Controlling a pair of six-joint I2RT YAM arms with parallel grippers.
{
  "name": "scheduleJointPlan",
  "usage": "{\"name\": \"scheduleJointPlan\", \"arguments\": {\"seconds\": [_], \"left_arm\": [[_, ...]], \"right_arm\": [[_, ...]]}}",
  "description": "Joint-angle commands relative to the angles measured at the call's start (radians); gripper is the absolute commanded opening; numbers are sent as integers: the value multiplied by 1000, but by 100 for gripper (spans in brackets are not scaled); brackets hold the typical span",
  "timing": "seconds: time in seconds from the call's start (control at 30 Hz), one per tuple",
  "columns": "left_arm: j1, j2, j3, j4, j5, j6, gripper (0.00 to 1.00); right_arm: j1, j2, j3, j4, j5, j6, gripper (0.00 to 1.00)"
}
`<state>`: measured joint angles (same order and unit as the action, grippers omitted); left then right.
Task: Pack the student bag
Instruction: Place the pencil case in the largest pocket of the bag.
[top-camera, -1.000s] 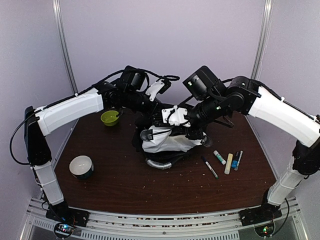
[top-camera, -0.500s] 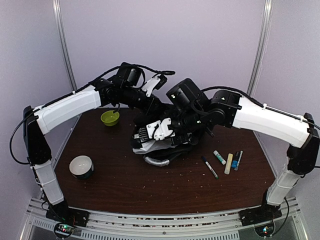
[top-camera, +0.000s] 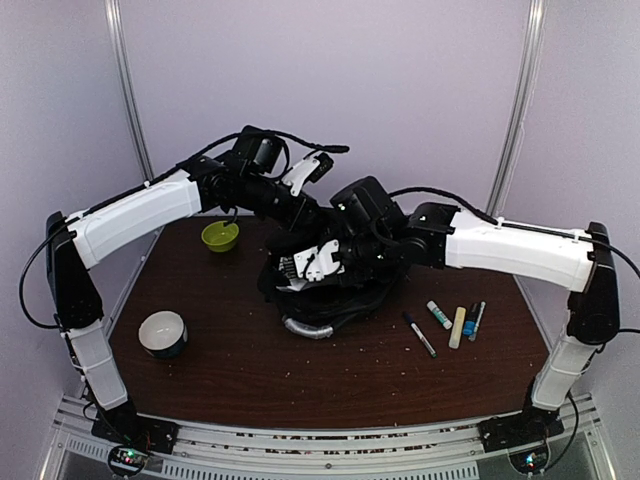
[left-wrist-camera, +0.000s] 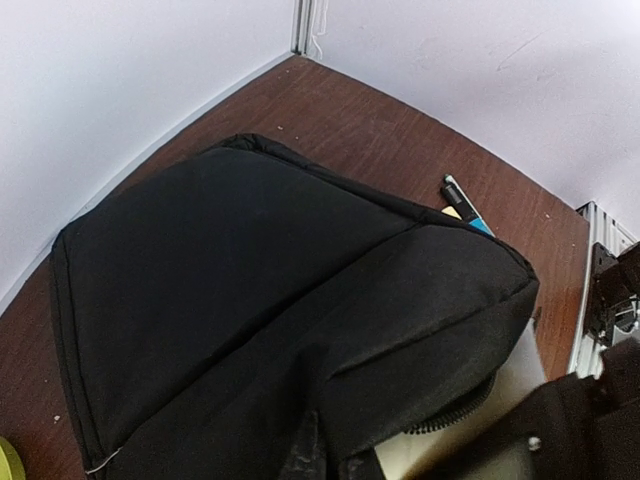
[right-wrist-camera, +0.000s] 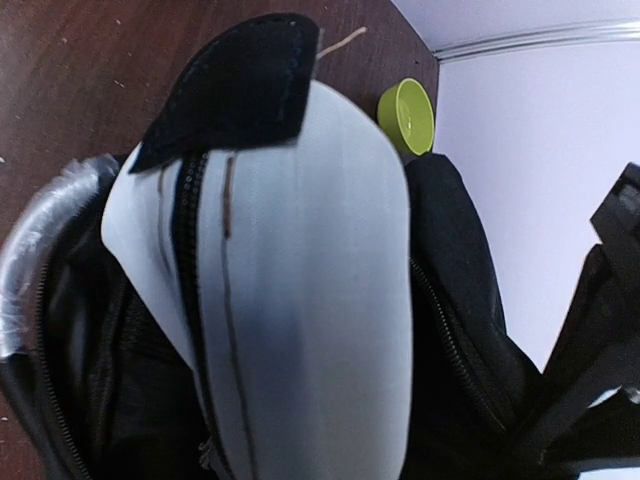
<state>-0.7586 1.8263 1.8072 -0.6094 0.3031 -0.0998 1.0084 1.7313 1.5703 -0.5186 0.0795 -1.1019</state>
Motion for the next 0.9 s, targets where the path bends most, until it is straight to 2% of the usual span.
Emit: {"name": "scheduleJointPlan", "arguments": {"seconds": [0.0, 0.5, 0.87], "left_arm": [[7, -35, 29, 79, 55, -13, 0], [8, -50, 18, 63, 72, -36, 0], [6, -58, -8, 76, 90, -44, 0]], "right_arm": [[-24, 52, -26, 228, 98, -53, 0], [-134, 290, 58, 432, 263, -113, 0], [-180, 410, 168, 468, 382, -110, 0]]}}
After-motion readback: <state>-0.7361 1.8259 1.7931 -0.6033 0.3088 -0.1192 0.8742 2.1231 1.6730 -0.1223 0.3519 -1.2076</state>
